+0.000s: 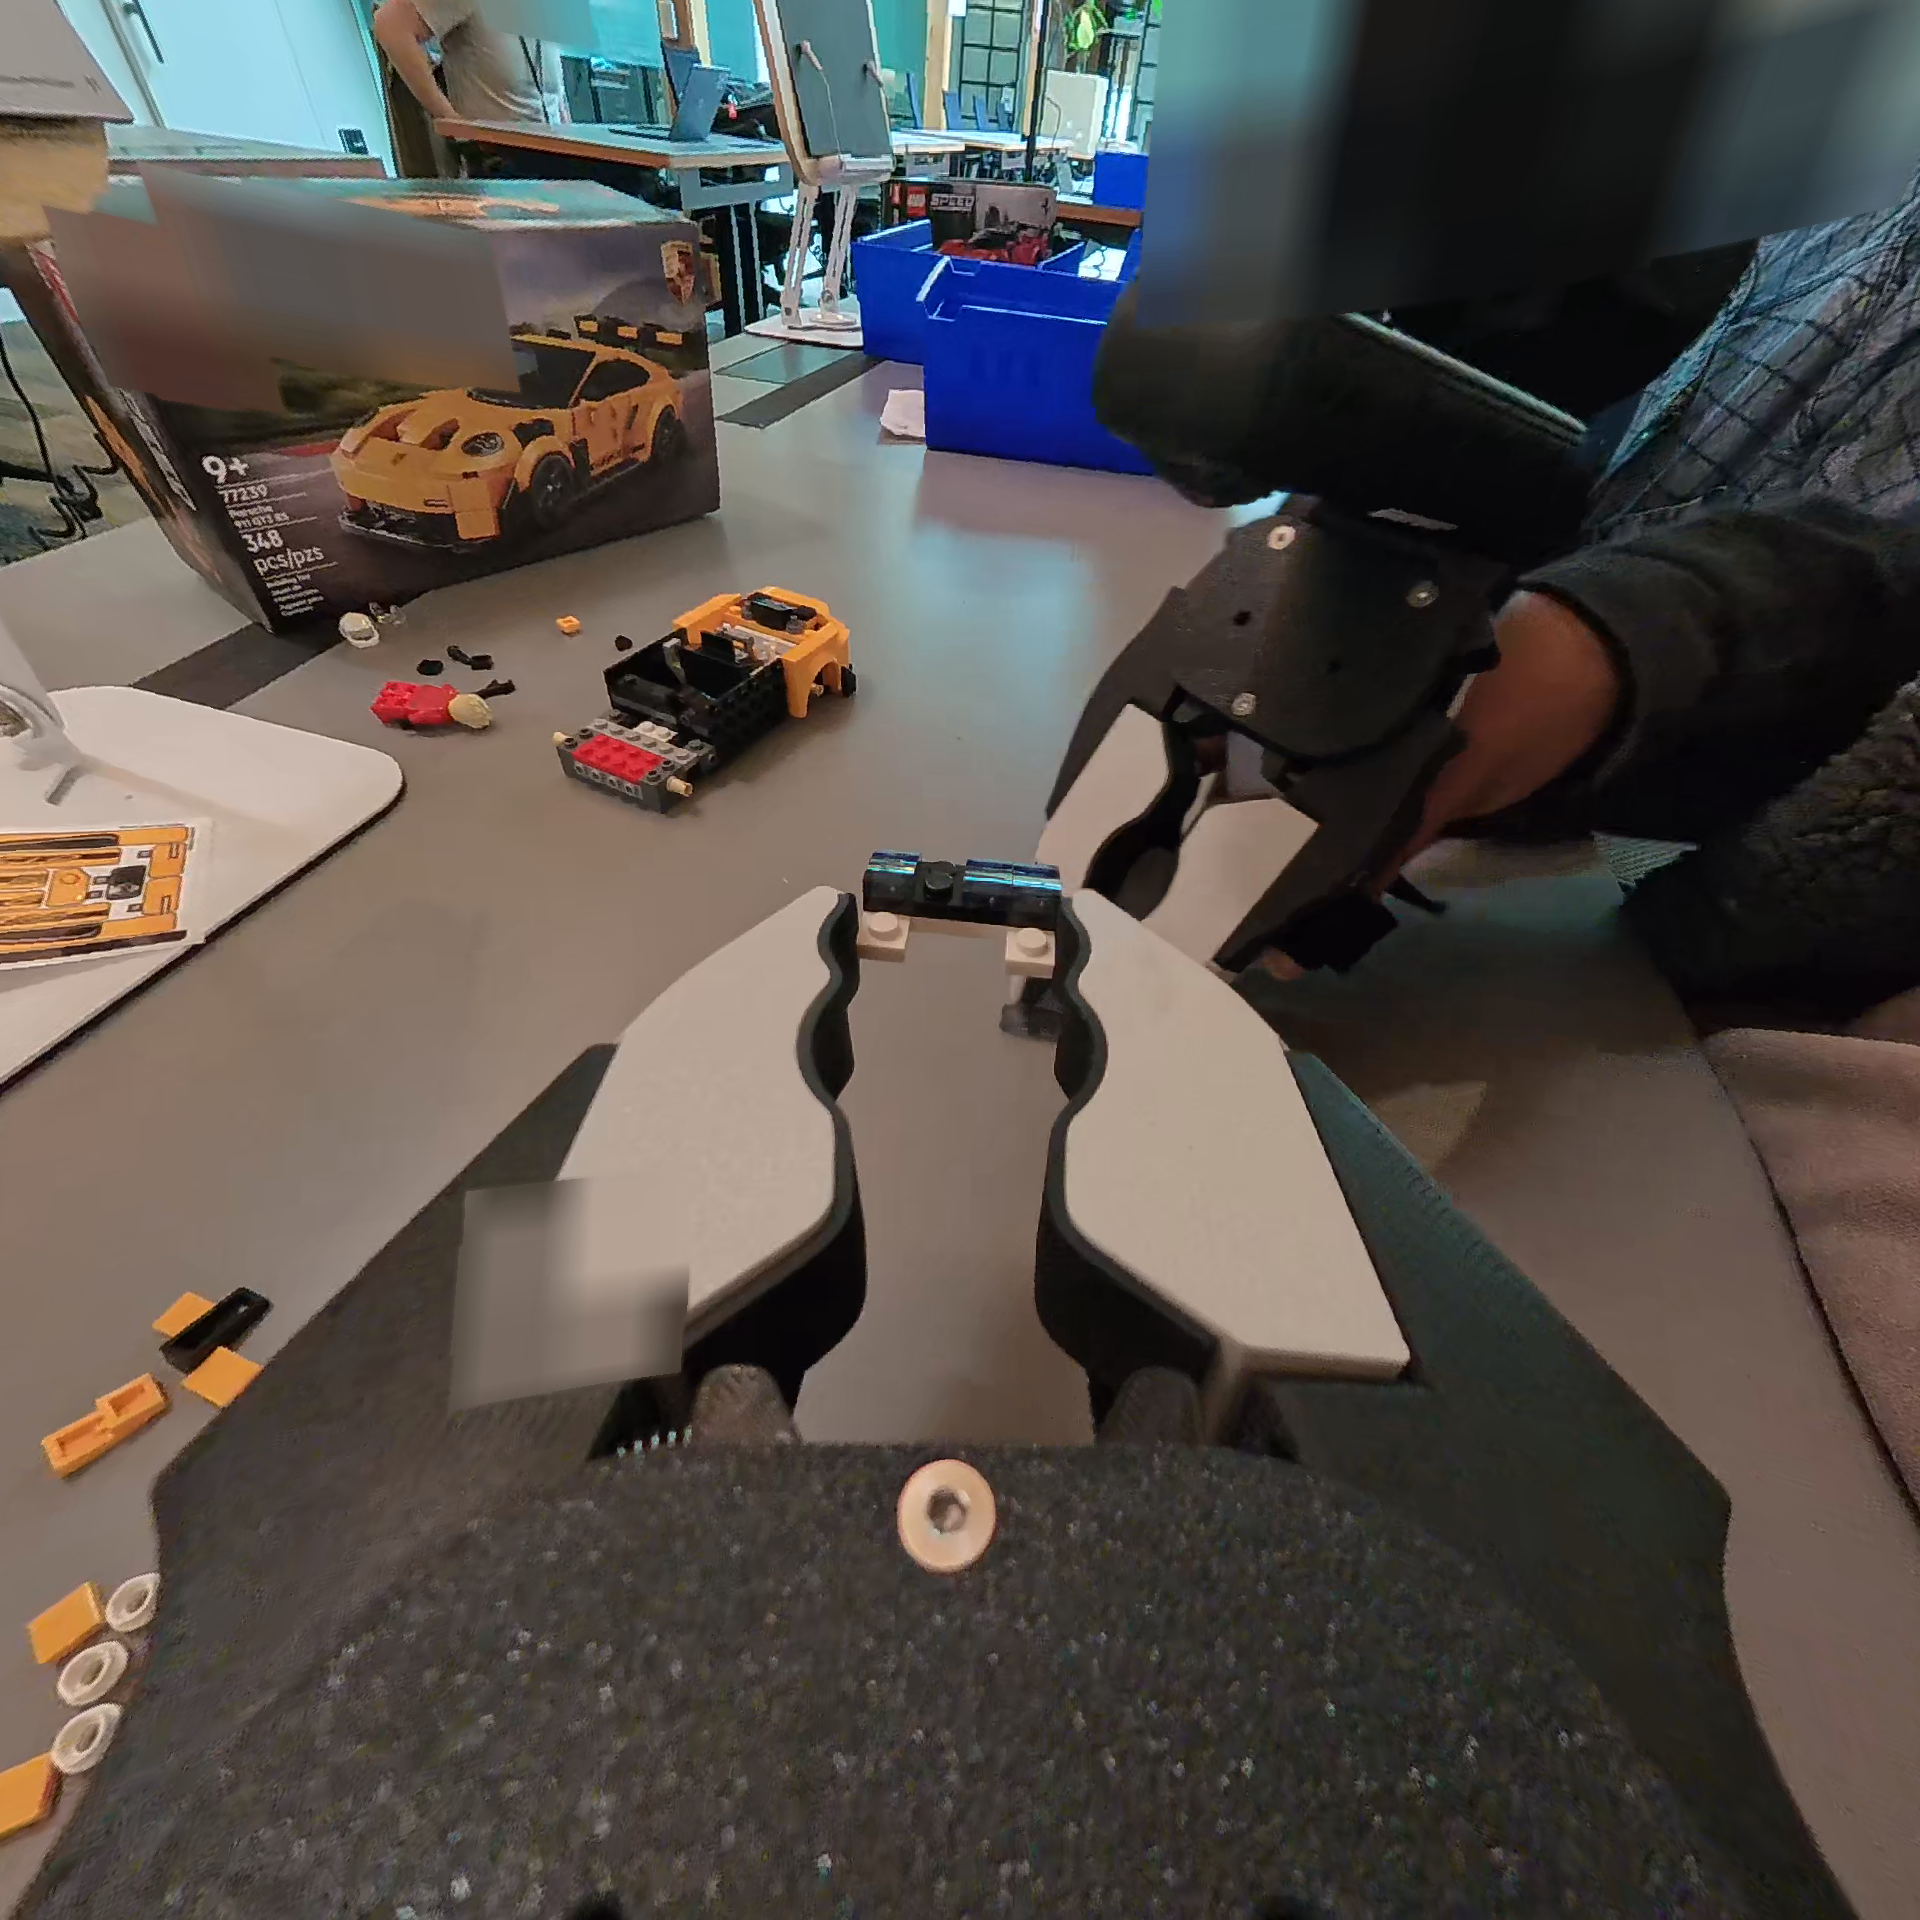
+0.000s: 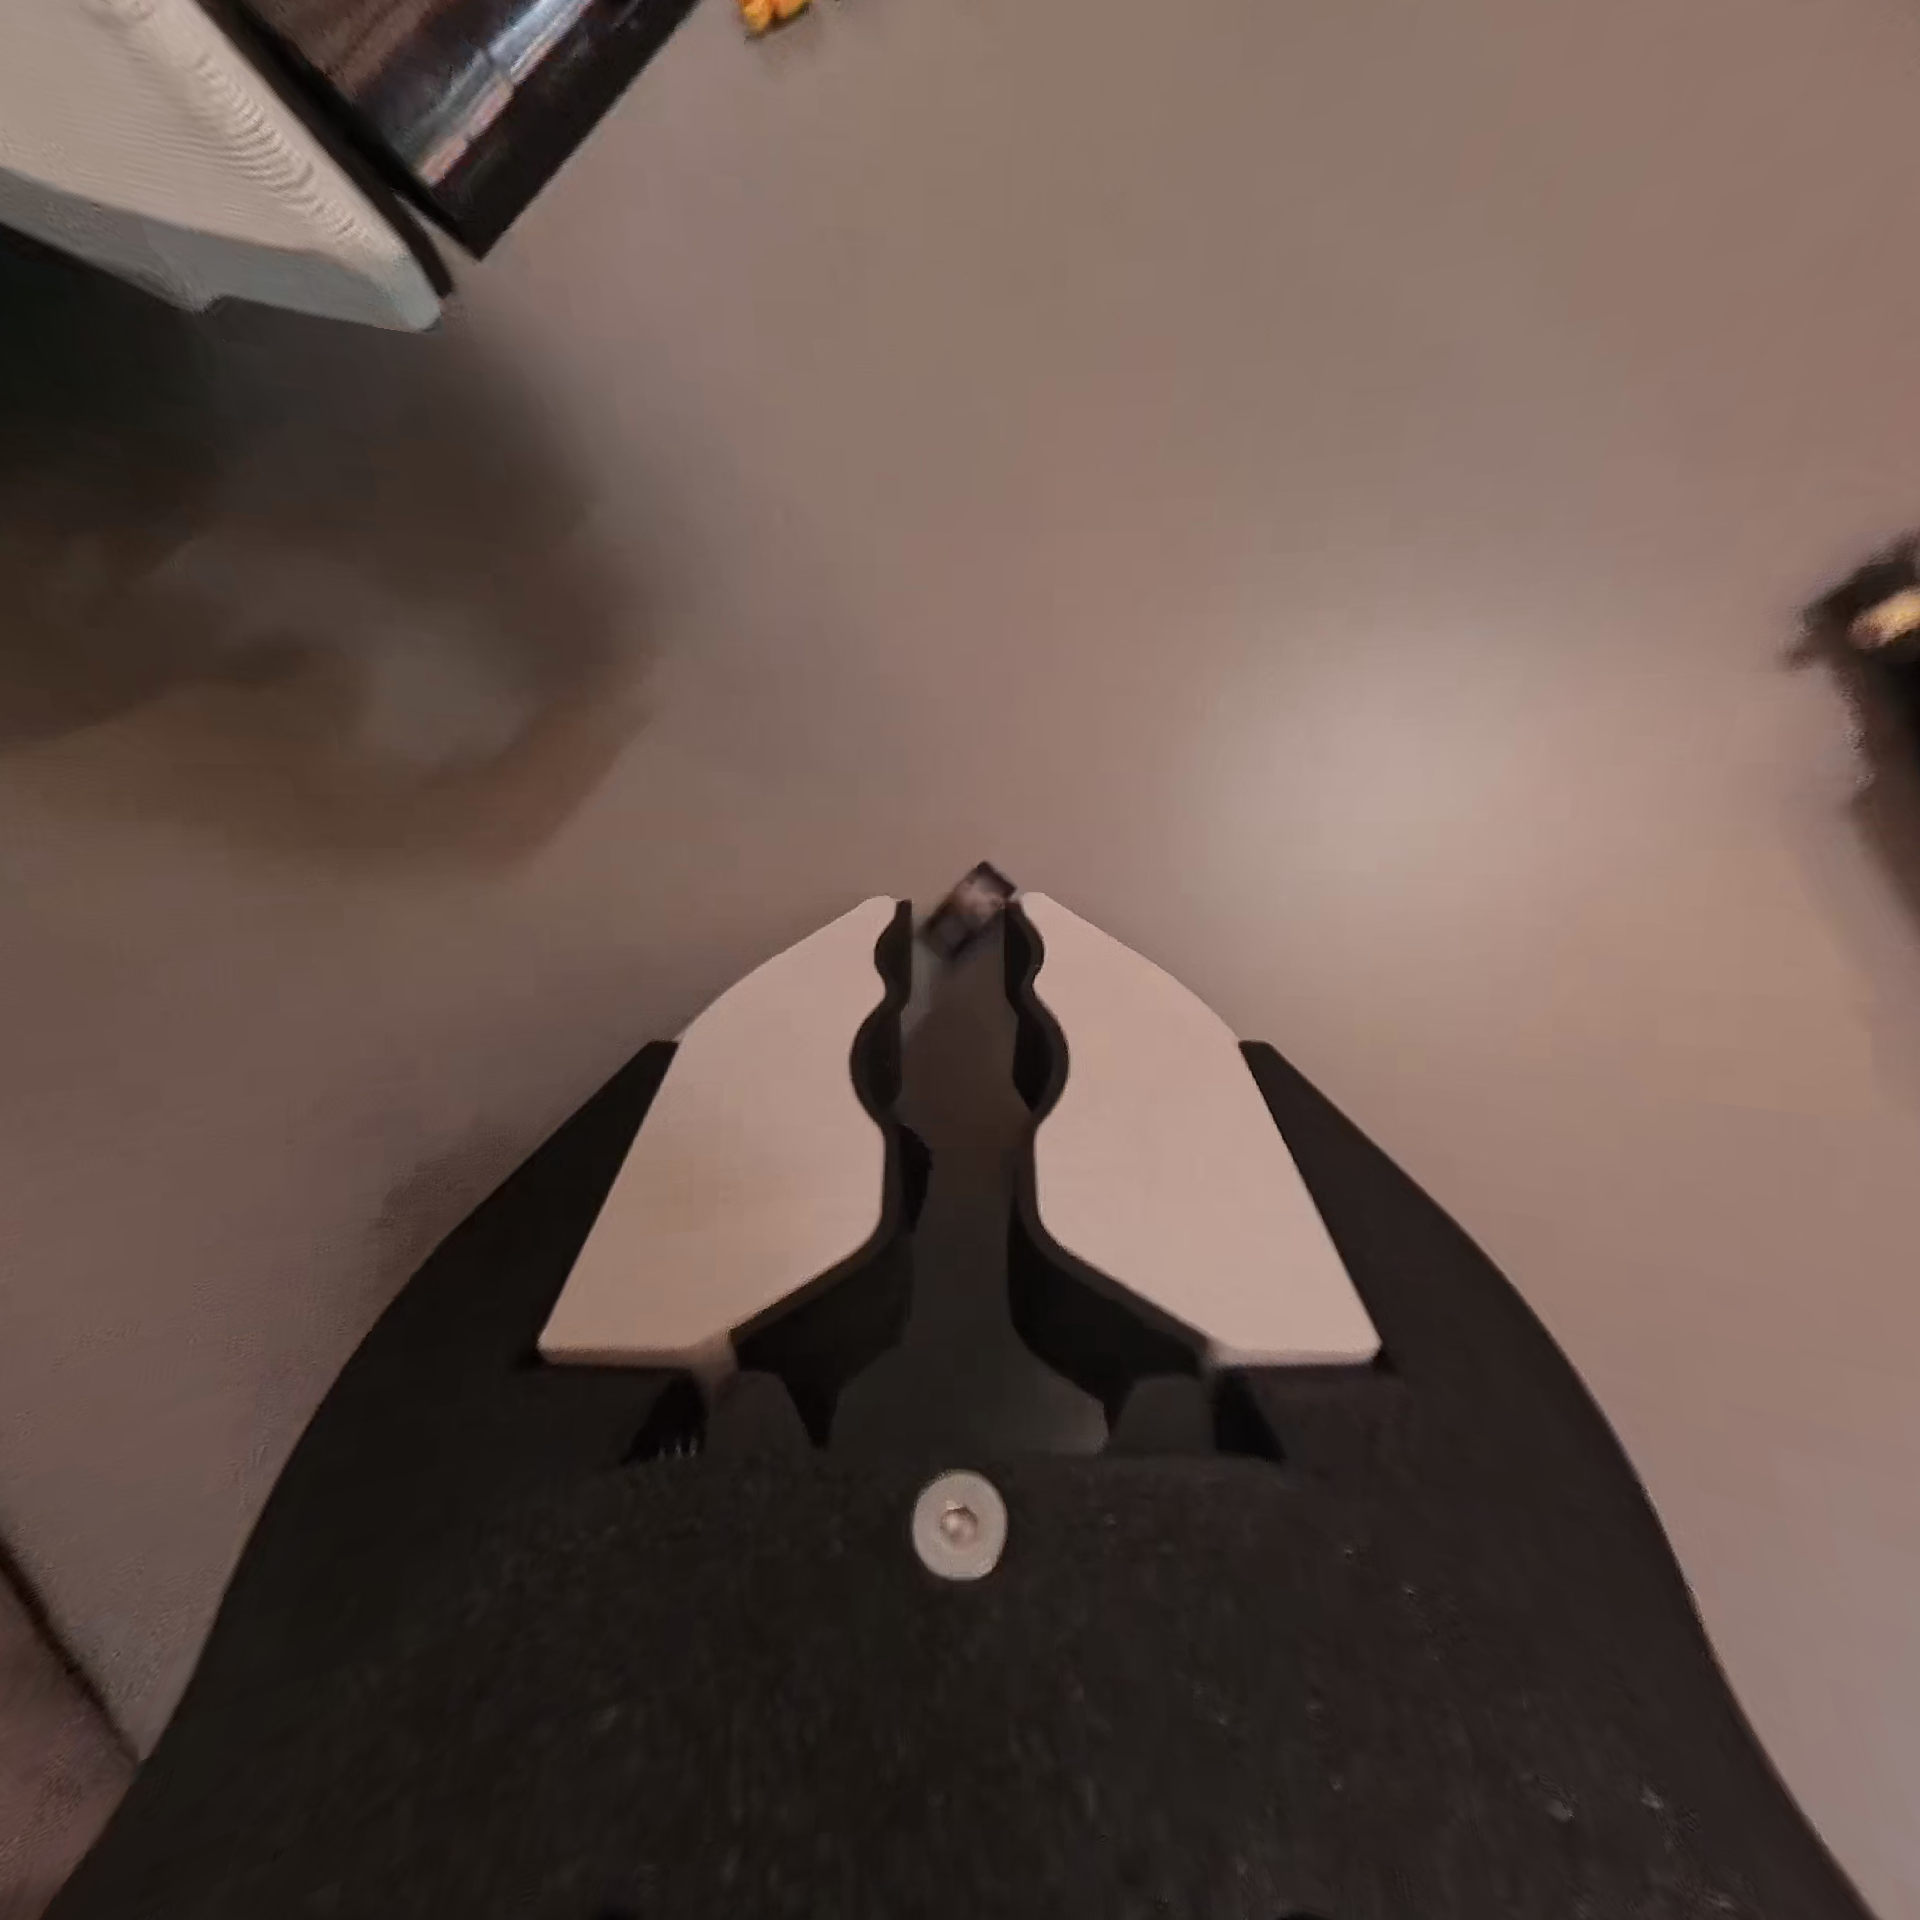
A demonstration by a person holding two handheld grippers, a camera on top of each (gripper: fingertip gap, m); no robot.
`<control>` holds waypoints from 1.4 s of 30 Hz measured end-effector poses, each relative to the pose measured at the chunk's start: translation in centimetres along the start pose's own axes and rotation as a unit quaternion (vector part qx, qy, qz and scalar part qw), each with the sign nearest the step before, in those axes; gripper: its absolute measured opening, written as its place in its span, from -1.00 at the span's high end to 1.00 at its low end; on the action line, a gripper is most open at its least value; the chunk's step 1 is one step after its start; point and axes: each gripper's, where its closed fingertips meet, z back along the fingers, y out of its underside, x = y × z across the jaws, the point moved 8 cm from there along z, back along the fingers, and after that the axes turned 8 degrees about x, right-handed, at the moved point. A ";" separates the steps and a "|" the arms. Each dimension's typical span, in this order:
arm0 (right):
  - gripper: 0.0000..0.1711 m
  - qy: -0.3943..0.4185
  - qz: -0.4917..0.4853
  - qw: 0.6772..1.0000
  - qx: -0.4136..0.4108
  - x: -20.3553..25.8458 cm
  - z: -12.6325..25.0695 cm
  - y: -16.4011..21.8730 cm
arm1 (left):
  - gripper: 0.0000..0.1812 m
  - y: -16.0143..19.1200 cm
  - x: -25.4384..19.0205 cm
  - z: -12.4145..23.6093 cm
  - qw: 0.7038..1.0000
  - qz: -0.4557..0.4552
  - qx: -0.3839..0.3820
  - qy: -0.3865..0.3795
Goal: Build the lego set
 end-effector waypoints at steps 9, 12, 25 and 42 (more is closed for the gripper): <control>0.80 -0.075 0.241 0.961 0.116 -1.3 -0.6 -2.9 | 0.61 0.4 0.3 -0.1 1.000 0.002 0.010 -0.007; 0.75 -0.063 0.251 0.958 0.126 -1.3 -0.6 -3.2 | 0.61 0.4 0.4 -0.1 1.000 0.002 0.011 -0.006; 0.86 -0.043 0.104 0.989 0.094 -1.2 -0.1 -1.6 | 0.61 0.2 0.3 0.0 1.000 0.006 0.007 -0.001; 0.91 -0.346 0.114 0.928 -0.081 -3.6 4.8 -5.5 | 0.61 0.3 0.3 0.0 0.999 0.031 -0.002 0.033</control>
